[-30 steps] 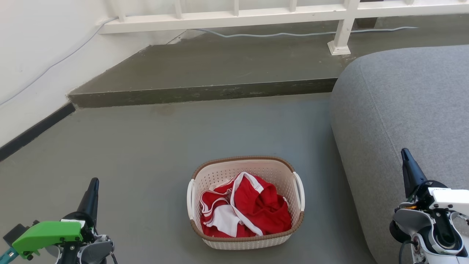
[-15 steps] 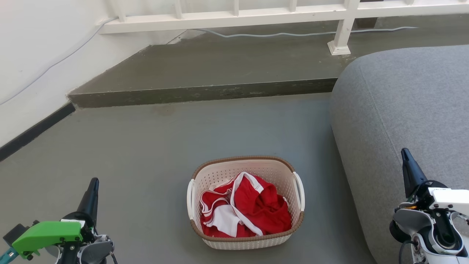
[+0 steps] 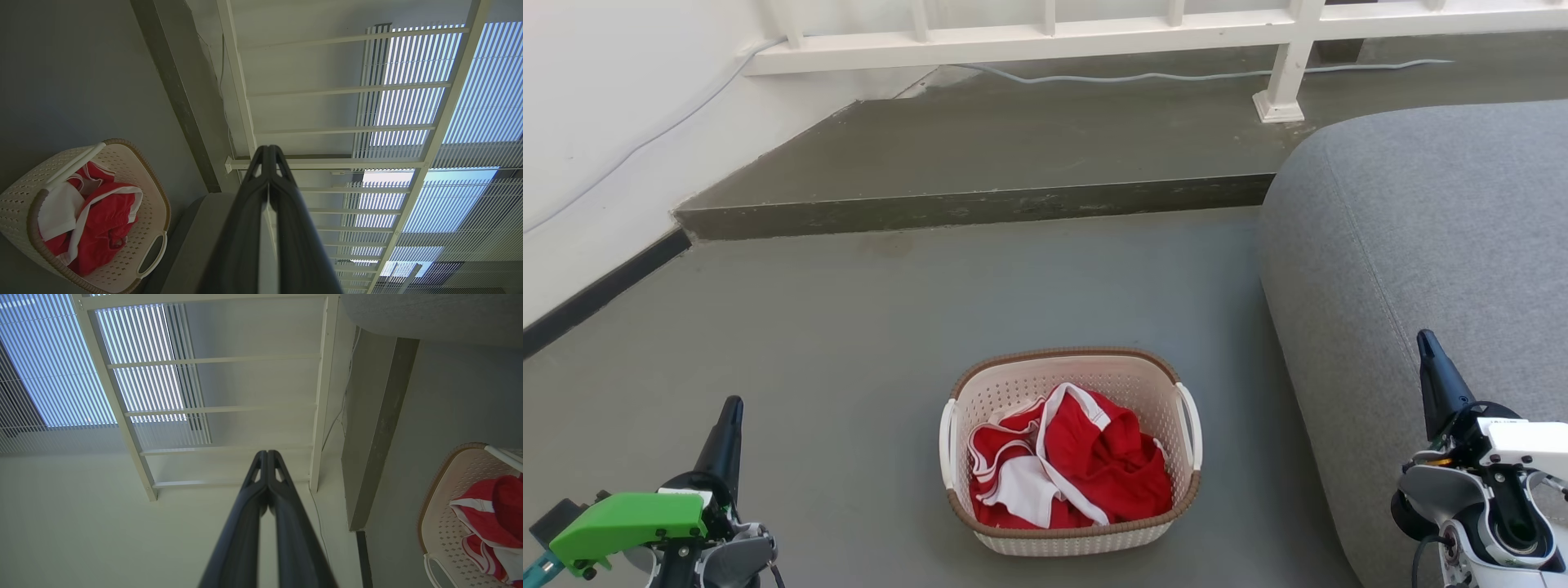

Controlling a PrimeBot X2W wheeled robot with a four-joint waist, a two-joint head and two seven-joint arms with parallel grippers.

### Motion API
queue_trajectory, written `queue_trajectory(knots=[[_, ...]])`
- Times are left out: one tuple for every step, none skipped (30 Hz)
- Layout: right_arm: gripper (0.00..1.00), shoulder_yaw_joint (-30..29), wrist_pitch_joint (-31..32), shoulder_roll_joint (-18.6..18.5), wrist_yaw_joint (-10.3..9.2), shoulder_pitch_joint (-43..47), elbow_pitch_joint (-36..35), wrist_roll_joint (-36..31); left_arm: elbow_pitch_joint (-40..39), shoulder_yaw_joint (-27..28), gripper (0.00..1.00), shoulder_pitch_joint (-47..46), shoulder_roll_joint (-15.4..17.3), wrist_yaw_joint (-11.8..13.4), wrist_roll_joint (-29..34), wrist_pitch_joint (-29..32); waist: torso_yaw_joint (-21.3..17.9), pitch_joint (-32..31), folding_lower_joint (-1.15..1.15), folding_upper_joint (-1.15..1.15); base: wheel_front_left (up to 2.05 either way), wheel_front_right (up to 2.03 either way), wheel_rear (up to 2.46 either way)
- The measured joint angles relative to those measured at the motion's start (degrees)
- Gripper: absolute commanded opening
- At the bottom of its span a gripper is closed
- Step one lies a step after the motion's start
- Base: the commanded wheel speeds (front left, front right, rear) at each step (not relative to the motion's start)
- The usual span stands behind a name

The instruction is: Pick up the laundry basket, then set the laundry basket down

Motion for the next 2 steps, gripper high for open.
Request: queue_trajectory(knots=[[0.0,0.0,0.0,0.0,0.0,0.0,0.0,0.0,-0.01,0.0,0.0,0.0,0.0,0.0,0.0,0.0,0.0,0.0,0.0,0.0,0.0,0.0,0.0],[0.0,0.0,0.0,0.0,0.0,0.0,0.0,0.0,-0.01,0.0,0.0,0.0,0.0,0.0,0.0,0.0,0.0,0.0,0.0,0.0,0.0,0.0,0.0]])
